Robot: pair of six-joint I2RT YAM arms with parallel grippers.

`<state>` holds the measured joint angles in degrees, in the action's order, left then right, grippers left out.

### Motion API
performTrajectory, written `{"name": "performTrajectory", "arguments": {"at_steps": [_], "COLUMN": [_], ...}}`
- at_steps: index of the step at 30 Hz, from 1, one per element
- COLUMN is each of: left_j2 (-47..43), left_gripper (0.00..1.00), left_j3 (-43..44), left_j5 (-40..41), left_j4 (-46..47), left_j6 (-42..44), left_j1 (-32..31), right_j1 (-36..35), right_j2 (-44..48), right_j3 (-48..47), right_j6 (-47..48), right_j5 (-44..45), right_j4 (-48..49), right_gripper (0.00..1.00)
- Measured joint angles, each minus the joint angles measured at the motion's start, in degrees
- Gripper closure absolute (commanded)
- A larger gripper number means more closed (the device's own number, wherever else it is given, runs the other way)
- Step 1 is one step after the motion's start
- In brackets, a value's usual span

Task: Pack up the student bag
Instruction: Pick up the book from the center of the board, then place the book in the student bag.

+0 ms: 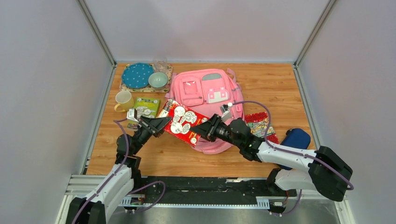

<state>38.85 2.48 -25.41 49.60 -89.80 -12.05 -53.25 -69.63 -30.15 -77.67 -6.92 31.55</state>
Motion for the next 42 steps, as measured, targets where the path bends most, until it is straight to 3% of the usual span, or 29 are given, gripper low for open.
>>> {"name": "performTrajectory", "arguments": {"at_steps": [3, 5, 9, 11, 16, 22, 32, 42], "left_j2": [0.68, 1.29, 4.42, 5.01, 10.78, 28.26, 47.50, 54.93], "left_gripper": [0.37, 0.23, 0.23, 0.22, 0.21, 0.21, 0.20, 0.23], "left_j3": [0.11, 1.44, 13.09, 18.21, 29.35, 44.33, 59.63, 62.73], "left_j5": [-1.68, -3.80, -4.15, -3.58, 1.42, 10.99, 22.77, 28.46], "left_j4": [-2.21, -8.59, -30.42, -37.09, -49.42, -60.94, -68.70, -68.57], "left_j6": [2.14, 7.08, 23.17, 30.40, 47.71, 66.12, 89.66, 99.45], "left_j1": [-0.35, -0.70, -4.22, -6.27, -16.52, -32.41, -42.23, -43.65], "right_j1": [-0.52, -0.63, -0.17, -0.17, -0.07, 0.09, 0.09, 0.09], "right_j2": [2.75, 6.73, 17.14, 21.97, 33.70, 42.18, 48.41, 50.97], "right_j3": [0.00, -0.02, -2.03, -3.50, -6.51, -10.93, -16.72, -16.81], "right_j6": [1.55, 3.37, 8.11, 10.03, 13.51, 14.12, 14.49, 14.08], "right_j5": [1.20, 3.23, 12.79, 17.42, 28.70, 41.05, 47.78, 47.82], "right_j4": [-4.15, -9.70, -28.35, -36.50, -54.62, -75.23, -89.94, -92.91], "right_gripper": [1.00, 1.00, 1.00, 1.00, 1.00, 1.00, 1.00, 1.00]}}
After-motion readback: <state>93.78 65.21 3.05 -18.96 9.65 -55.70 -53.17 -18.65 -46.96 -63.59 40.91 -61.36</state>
